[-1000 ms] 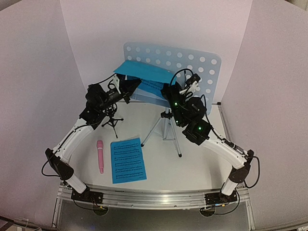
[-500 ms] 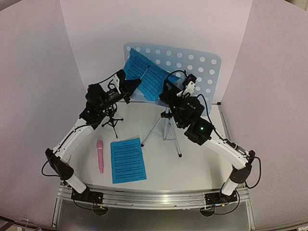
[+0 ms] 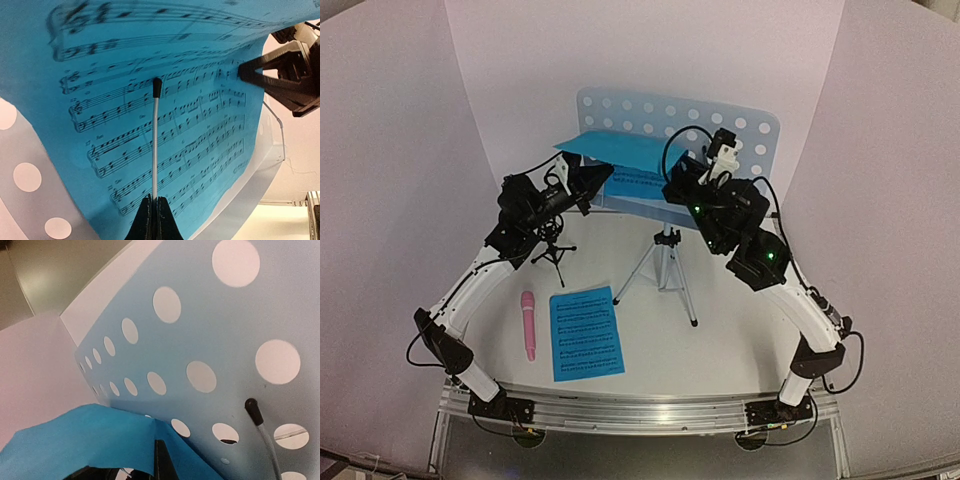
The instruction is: Set up the instrument practice props
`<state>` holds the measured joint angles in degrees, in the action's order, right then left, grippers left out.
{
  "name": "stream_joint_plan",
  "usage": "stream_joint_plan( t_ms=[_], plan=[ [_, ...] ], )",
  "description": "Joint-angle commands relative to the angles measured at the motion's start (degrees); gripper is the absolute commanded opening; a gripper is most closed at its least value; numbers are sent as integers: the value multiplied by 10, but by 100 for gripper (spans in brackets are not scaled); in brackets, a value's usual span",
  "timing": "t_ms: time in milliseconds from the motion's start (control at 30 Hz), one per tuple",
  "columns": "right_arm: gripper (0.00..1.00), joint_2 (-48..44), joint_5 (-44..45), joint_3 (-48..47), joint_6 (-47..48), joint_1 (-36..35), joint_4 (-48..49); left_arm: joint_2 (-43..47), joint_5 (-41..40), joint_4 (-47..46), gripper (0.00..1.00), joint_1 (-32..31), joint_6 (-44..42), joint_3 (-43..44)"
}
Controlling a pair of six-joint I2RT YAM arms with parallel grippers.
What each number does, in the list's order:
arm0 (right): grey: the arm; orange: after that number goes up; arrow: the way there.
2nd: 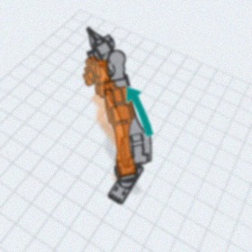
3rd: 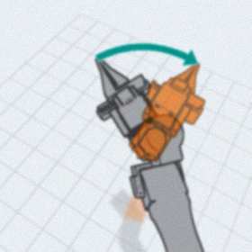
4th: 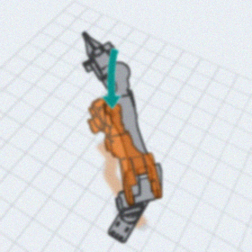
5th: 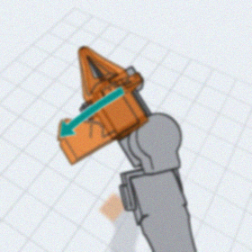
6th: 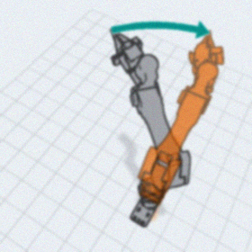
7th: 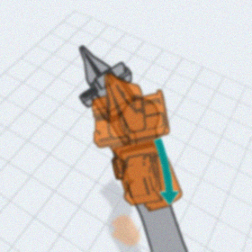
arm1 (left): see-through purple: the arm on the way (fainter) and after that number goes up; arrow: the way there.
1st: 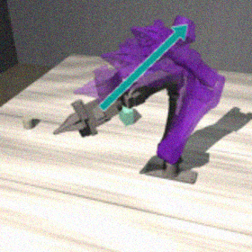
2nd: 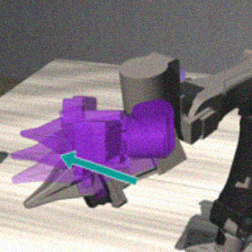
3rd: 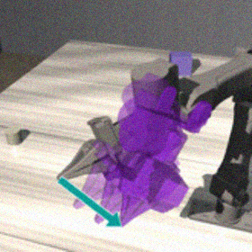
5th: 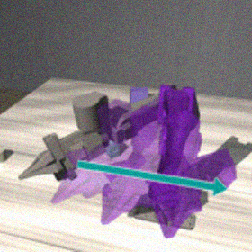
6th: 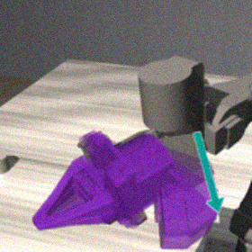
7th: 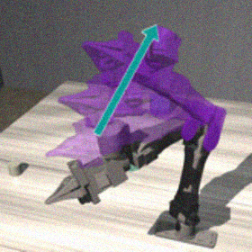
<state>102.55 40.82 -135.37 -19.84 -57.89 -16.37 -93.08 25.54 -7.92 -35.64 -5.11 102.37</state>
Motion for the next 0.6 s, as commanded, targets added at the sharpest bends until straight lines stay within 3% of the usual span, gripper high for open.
stream_joint_plan(
  t_ms=[0, 567],
  plan=[
    [0, 19, -7, -9, 1, -2, -49, 4, 18, -7, 0, -1, -8, 30],
    [0, 42, -6, -56, 27, -2, -60, 6, 22, -8, 0, -1, -4, 25]
  ],
)
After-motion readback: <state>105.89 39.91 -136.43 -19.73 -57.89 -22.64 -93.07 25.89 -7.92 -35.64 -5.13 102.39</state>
